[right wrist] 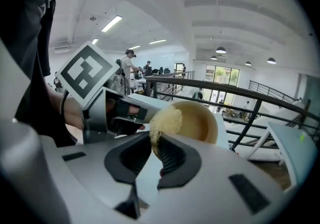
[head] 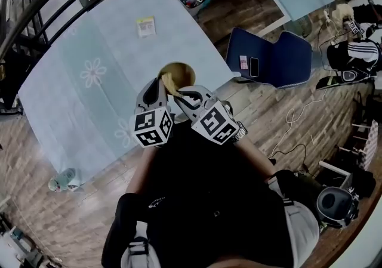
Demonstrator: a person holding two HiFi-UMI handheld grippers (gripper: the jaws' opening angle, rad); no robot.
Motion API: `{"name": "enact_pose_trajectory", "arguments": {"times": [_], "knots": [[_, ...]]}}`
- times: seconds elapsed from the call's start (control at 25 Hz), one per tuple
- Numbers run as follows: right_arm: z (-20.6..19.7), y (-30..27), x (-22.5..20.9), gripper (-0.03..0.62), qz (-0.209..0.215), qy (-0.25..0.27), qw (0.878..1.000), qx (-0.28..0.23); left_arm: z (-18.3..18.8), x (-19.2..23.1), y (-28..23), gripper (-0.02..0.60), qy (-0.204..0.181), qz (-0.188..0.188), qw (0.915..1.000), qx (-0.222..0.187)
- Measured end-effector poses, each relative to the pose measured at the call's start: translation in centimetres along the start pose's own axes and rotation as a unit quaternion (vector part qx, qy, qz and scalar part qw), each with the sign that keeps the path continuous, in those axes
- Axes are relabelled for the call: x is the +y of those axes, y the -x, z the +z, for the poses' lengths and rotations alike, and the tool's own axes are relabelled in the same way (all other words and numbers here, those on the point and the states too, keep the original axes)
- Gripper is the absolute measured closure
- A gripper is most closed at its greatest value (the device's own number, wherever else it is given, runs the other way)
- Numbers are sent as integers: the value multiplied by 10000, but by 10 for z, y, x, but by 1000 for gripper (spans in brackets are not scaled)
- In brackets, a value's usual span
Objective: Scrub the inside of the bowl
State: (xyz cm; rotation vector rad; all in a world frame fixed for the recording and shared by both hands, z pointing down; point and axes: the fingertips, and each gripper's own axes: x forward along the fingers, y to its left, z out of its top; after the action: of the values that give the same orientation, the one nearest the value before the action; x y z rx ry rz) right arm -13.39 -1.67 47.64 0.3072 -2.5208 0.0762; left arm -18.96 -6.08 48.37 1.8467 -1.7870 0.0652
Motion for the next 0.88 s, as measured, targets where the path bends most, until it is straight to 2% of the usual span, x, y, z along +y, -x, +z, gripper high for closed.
{"name": "enact_pose_trajectory", "arguments": {"times": [0.12, 0.28, 0.4, 0.48, 0.56, 0.68, 0.88], "knots": [[4, 7, -11, 549, -133, -127, 9997, -141, 4, 5, -3, 557, -55, 39, 10000, -10], [17, 14, -39, 549, -865, -395, 9947, -400, 5, 6, -1, 557, -160, 22, 9999, 0], [10, 14, -49, 549, -1425, -139, 9897, -10, 5, 3, -1, 557, -185, -4, 9998, -16], [4, 10, -45, 549, -1562, 81, 9873, 273, 6, -1, -1, 557, -166, -60, 9998, -4], [1, 3, -35, 549, -1446, 166, 9884, 434, 6, -5, -2, 557, -168, -114, 9998, 0], [-1, -7, -17, 549, -1015, 49, 9935, 505, 5, -7, -1, 557, -161, -132, 9998, -1], [1, -7, -3, 549, -233, -848, 9960, 185, 5, 1, 0, 557, -61, -43, 10000, -14]]}}
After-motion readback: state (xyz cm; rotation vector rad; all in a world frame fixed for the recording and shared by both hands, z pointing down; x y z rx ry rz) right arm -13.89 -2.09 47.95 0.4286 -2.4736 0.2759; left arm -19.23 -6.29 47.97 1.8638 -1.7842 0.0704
